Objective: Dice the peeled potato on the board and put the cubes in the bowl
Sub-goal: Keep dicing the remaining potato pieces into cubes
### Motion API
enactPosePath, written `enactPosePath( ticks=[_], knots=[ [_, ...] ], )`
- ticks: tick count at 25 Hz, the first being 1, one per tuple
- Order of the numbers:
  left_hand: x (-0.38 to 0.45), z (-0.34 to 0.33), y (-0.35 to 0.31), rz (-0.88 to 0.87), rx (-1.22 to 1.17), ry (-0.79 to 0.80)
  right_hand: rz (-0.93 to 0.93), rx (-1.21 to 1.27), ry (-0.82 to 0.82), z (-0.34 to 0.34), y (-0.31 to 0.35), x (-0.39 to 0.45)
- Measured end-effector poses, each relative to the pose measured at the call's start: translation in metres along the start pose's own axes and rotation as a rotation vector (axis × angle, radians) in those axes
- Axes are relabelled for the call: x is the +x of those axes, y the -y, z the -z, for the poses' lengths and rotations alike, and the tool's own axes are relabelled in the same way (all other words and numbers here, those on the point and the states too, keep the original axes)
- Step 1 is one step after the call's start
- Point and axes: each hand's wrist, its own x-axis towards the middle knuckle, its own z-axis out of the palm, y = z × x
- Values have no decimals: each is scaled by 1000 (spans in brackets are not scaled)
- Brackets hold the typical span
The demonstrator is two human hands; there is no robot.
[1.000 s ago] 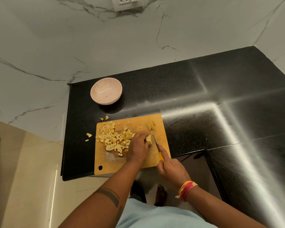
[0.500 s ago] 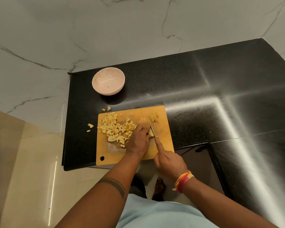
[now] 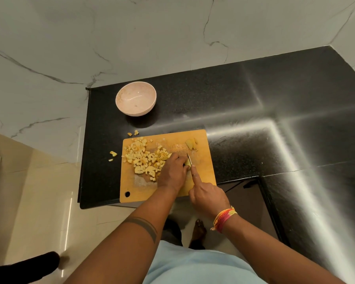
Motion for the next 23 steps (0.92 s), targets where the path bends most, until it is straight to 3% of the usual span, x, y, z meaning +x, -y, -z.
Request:
enactPosePath(
  ticks=[15, 23],
  knots=[
    [5, -1, 0, 20, -82, -36, 38, -113, 38, -28, -12, -40],
    [0, -4, 0, 59, -84, -69, 11, 31, 27, -17, -13, -38]
  ],
)
